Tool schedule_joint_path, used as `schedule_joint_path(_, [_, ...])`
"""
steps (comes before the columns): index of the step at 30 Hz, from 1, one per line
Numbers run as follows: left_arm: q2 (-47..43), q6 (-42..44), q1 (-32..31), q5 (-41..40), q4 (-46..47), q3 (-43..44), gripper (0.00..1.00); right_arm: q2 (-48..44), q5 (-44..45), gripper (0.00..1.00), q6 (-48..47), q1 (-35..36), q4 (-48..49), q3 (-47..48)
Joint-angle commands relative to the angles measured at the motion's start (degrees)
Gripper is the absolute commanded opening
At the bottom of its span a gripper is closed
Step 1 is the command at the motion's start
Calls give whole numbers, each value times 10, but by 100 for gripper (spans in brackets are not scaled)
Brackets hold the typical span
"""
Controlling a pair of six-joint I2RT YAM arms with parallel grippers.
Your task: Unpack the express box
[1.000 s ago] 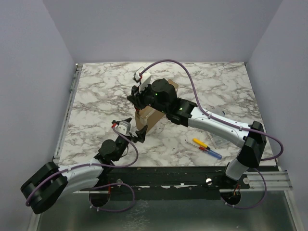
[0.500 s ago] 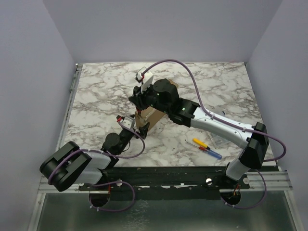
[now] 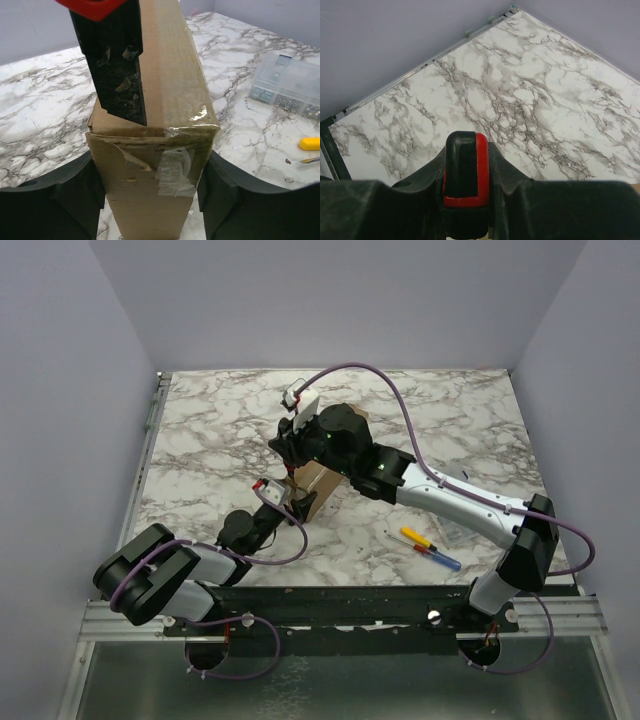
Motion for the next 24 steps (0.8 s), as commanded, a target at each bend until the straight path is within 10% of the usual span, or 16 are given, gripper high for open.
schedule_joint_path(1, [-1, 2, 2, 9, 19, -5, 53, 8, 14, 0, -19, 5, 8, 11])
schedule_joint_path(24, [-9, -7, 2, 20, 22, -16, 29, 13, -7, 1, -20, 6, 24, -18])
